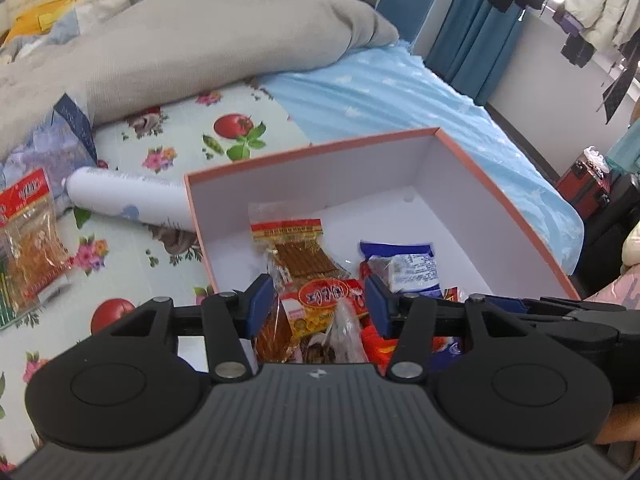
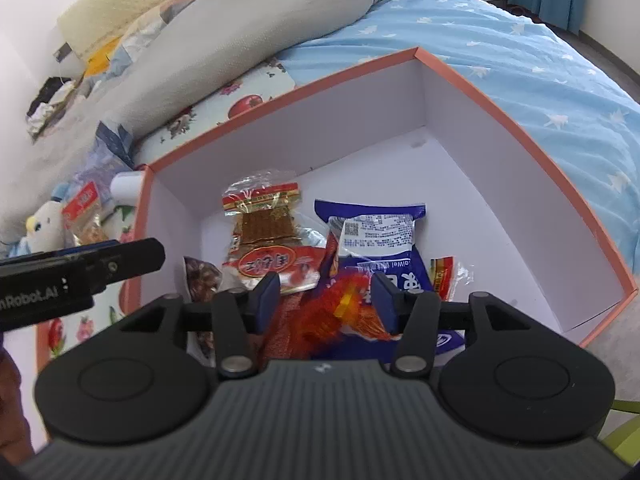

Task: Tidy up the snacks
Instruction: 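Lower both tools into the box and open them to drop the clear packet and candy, then move both tools back over the snack pile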

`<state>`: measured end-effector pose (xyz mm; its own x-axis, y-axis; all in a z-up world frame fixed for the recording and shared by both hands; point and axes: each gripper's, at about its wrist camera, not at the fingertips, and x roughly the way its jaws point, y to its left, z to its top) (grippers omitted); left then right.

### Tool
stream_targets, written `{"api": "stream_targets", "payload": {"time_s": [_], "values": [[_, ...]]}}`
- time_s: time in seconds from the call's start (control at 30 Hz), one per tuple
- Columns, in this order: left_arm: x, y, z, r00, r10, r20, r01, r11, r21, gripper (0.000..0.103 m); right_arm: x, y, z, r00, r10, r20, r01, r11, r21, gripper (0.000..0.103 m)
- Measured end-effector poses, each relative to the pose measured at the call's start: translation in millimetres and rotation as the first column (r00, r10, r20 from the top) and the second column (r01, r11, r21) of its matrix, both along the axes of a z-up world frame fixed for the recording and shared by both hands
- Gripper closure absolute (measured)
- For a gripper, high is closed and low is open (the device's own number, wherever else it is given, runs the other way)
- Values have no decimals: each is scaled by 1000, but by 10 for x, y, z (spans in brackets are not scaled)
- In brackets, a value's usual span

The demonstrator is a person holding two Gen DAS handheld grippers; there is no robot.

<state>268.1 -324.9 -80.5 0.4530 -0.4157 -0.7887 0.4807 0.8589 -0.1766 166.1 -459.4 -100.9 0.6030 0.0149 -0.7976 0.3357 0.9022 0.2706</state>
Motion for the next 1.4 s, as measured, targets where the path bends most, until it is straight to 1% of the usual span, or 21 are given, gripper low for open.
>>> {"api": "stream_targets", "payload": {"time_s": [0.1, 0.17, 0.33, 0.53, 0.73, 0.97, 1.03, 1.23, 1.4], "values": [[-48, 72, 152, 1000, 5, 26, -4, 1000, -22, 47, -45, 5, 116, 1000, -5, 29, 5, 1000, -4, 50], [-103, 121, 299, 998, 3, 62, -1, 999, -33, 47, -83, 22, 227, 998, -8, 56, 9, 1000, -16, 50], [-241, 292, 698, 991, 7, 134, 4, 997, -83, 47, -217, 110, 660, 986, -15, 169, 23, 999, -49, 50], [-466, 507, 1097, 976, 10, 219, 19, 992, -127, 47, -425, 283, 1083, 959, -2, 283, 23, 997, -72, 50], [-778, 825, 1315, 960, 42, 277, 3, 987, -159, 47, -651, 532, 1344, 930, 1, 367, 39, 994, -102, 50], [-1063, 1249, 1376, 952, 105, 287, -52, 981, -187, 47, -853, 808, 1421, 908, 57, 415, -12, 994, -110, 50], [-1125, 1363, 1370, 951, 119, 285, -64, 979, -194, 47, -886, 901, 1428, 903, 77, 424, -26, 992, -126, 50], [-1270, 1688, 1260, 945, 160, 286, -101, 972, -211, 47, -995, 1154, 1383, 884, 112, 453, -55, 989, -136, 50], [-1363, 1955, 1121, 940, 205, 272, -155, 969, -194, 47, -1042, 1357, 1253, 883, 140, 447, -100, 989, -113, 50]]}}
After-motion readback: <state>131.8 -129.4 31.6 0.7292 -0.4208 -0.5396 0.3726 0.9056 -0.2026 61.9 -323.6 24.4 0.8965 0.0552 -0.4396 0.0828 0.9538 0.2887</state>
